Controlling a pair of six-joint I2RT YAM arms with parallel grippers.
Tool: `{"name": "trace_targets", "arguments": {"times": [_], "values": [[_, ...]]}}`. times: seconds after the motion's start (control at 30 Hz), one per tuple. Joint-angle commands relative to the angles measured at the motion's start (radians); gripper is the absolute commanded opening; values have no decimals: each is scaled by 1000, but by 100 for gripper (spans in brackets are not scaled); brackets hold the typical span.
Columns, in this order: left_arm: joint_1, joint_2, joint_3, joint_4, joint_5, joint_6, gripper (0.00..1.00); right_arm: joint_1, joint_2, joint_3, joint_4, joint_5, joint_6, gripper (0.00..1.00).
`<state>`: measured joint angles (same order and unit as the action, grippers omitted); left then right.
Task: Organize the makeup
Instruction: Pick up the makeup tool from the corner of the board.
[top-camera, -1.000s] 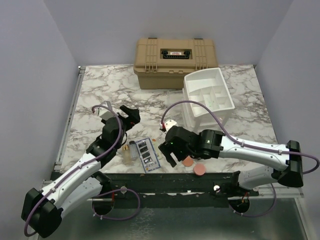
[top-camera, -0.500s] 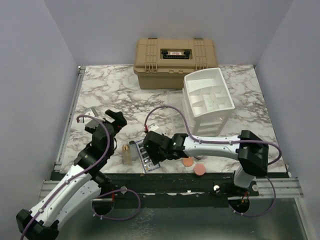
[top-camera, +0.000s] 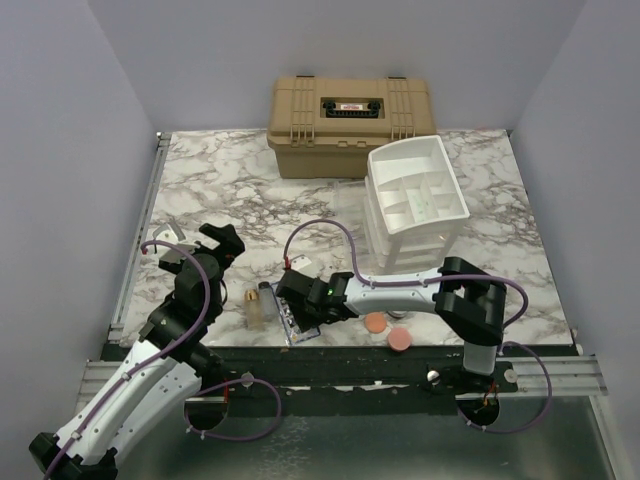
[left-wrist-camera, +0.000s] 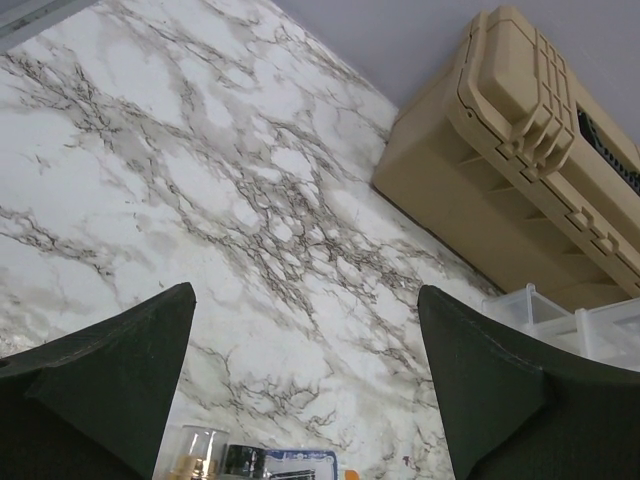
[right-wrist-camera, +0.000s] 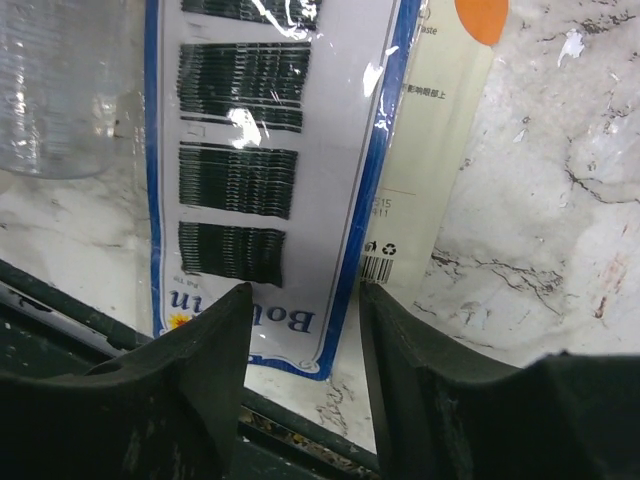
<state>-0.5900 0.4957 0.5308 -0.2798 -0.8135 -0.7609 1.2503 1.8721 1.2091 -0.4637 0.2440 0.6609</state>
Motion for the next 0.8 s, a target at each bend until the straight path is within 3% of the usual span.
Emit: {"name": "trace_targets", "arguments": {"times": [0.0, 0.17, 0.53, 0.77], "values": [[4, -2, -2, -18, -22, 18, 95, 1, 21, 0, 9, 27, 28, 50], [5, 5, -1, -18, -17, 17, 95, 0, 48, -1, -34, 87, 46, 42], [4, 45, 0, -12, 14, 3, 96, 1, -3, -57, 19, 105, 32, 1], [6, 90, 0, 16, 71, 12, 98, 0, -161, -121, 101, 116, 11, 1]]}}
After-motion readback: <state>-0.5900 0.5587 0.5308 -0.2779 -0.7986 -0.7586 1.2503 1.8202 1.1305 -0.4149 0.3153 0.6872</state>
